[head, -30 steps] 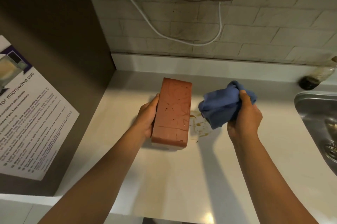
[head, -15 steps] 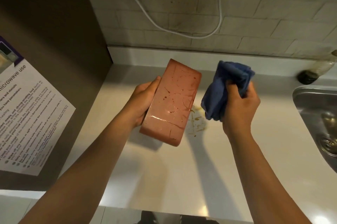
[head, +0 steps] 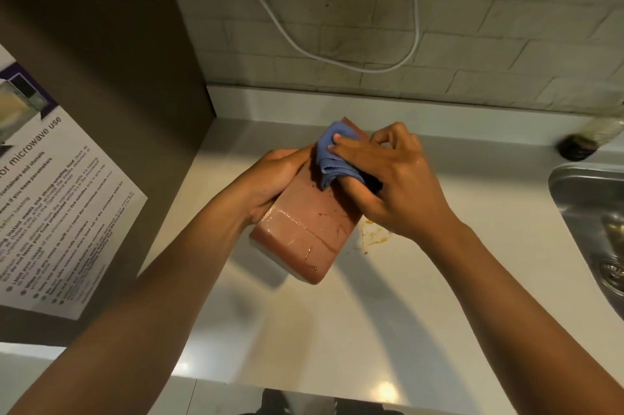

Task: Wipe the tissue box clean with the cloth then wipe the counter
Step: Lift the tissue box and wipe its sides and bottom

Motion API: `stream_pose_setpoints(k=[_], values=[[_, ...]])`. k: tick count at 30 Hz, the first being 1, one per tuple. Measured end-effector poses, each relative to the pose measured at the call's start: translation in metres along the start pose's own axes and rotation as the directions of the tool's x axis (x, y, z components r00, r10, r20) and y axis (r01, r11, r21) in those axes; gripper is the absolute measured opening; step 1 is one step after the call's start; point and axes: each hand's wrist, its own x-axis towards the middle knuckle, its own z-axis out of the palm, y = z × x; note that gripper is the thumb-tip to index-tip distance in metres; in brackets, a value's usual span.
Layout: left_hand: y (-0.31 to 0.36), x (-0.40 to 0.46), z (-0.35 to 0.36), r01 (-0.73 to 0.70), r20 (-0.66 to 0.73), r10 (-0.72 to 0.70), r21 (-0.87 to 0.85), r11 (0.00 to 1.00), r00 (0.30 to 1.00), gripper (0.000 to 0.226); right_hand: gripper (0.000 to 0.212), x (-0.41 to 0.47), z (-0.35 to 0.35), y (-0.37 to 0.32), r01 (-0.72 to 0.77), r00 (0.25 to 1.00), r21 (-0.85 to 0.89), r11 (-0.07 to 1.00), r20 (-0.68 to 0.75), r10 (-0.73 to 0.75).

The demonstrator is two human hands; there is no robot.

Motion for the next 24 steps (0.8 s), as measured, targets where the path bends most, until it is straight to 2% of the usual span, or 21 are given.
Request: stream_pose_setpoints(k=[3, 7, 9, 11, 14, 18, 21, 24], values=[[0.001, 0.001, 0.004, 0.002, -0.025, -0.003, -0.016, 1.000, 1.000, 0.025, 0.039, 0.013, -0.001, 0.010, 0.058, 0.997, -0.005, 0.998, 0.049, -0.058], [0.006, 0.006, 0.003, -0.016, -0.026, 0.015, -0.014, 1.000, 1.000, 0.030, 0.040, 0.020, 0.003, 0.021, -0.080, 0.996, 0.119, 0.990, 0.039, 0.076], [0.008, 0.008, 0.002, -0.030, -0.039, 0.029, -0.014, 0.999, 0.999, 0.028, 0.041, 0.019, 0.006, 0.012, -0.102, 0.995, 0.156, 0.982, 0.007, 0.102], [0.007, 0.010, 0.001, -0.055, -0.059, 0.053, -0.020, 0.998, 0.997, 0.025, 0.043, 0.011, 0.013, -0.008, -0.039, 0.999, 0.163, 0.986, -0.003, 0.041], [0.005, 0.014, -0.006, -0.057, -0.089, 0.053, -0.044, 0.997, 0.995, 0.034, 0.044, -0.017, 0.029, -0.043, 0.121, 0.991, 0.177, 0.977, 0.037, -0.129], [-0.002, 0.018, -0.007, -0.019, -0.113, 0.019, 0.001, 1.000, 0.993, 0.041, 0.042, -0.041, 0.042, -0.046, 0.242, 0.960, 0.187, 0.952, 0.095, -0.263], [-0.013, 0.021, -0.006, -0.019, -0.104, 0.011, -0.079, 0.997, 0.994, 0.041, 0.045, -0.027, 0.040, -0.020, 0.162, 0.973, 0.182, 0.970, 0.133, -0.188], [-0.015, 0.021, -0.007, -0.009, -0.032, 0.005, -0.136, 0.991, 0.999, 0.030, 0.041, 0.002, 0.031, 0.010, -0.043, 0.999, 0.157, 0.987, 0.039, 0.037]])
